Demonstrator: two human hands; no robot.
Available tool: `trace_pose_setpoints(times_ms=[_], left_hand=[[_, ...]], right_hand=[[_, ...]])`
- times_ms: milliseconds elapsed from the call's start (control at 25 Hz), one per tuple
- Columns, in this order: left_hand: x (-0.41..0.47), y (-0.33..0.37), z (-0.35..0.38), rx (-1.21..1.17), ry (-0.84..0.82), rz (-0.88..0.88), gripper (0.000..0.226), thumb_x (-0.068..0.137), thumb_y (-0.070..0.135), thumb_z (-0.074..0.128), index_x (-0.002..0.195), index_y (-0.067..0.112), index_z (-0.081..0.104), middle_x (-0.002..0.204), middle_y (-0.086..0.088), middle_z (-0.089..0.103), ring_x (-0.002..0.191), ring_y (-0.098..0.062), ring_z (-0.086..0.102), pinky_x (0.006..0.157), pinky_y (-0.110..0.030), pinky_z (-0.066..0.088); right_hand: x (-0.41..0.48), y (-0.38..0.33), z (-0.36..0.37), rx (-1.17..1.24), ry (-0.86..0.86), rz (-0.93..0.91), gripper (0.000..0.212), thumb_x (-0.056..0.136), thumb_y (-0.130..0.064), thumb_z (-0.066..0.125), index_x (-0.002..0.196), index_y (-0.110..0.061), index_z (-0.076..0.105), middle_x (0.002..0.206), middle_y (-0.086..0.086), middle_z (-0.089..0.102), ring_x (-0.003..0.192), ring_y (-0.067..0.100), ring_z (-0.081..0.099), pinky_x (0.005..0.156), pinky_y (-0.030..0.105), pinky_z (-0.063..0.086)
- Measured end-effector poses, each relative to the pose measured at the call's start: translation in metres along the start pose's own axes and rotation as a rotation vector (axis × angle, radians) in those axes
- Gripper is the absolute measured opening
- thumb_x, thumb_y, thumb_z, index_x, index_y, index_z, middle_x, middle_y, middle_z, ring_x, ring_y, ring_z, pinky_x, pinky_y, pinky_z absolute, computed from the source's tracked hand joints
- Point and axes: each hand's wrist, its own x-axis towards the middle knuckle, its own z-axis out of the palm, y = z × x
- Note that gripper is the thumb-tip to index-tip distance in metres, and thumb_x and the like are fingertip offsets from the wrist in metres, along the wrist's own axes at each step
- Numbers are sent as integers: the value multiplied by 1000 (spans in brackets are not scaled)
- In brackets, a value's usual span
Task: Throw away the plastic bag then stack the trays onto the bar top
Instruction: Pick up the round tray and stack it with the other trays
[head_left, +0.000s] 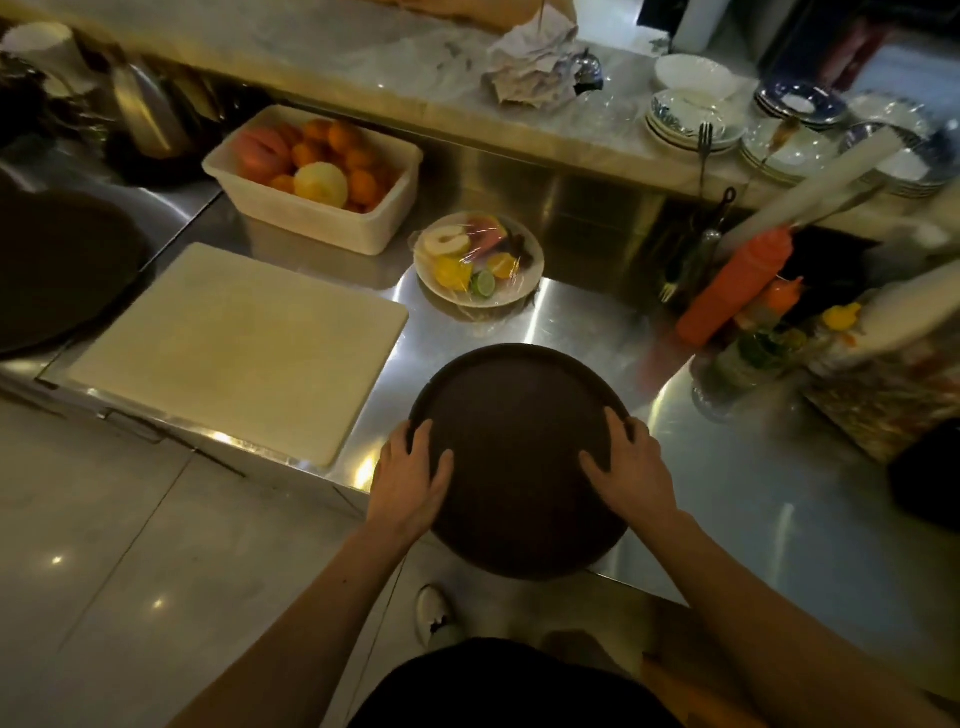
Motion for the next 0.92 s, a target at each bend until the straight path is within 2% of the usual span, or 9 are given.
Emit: trace_pose_setpoints(times_ms=[400, 640, 800, 920], left_hand=[[26, -12, 16, -48, -100, -112, 62, 96, 46, 41, 149, 17, 25, 150, -19, 28, 135, -38, 34, 103, -52, 40], [28, -12, 28, -57, -120, -214, 65, 95, 44, 46, 150, 16, 24, 146, -23, 34, 131, -41, 38, 101, -51, 41], [28, -14, 31, -71, -140, -253, 75, 90, 51, 52, 151, 22, 19, 144, -22, 34, 128, -42, 40, 100, -53, 44], [33, -6, 29, -95, -164, -330, 93, 80, 63, 58, 152, 30, 9, 141, -23, 32, 125, -45, 42, 99, -54, 45]], right_hand=[[1, 23, 11, 75, -101, 244, 85, 84, -53, 59, 151, -26, 15, 150, 20, 24, 130, 44, 36, 97, 53, 43], [8, 41, 13, 189, -236, 230, 88, 83, -51, 62, 152, -28, 12, 132, 18, 39, 113, 37, 54, 93, 46, 49], [13, 45, 18, 244, -289, 220, 93, 82, -46, 68, 153, -27, 12, 139, 20, 31, 120, 39, 49, 100, 44, 44], [17, 49, 19, 317, -326, 219, 102, 75, -49, 75, 152, -28, 12, 141, 18, 23, 126, 42, 43, 105, 46, 40]])
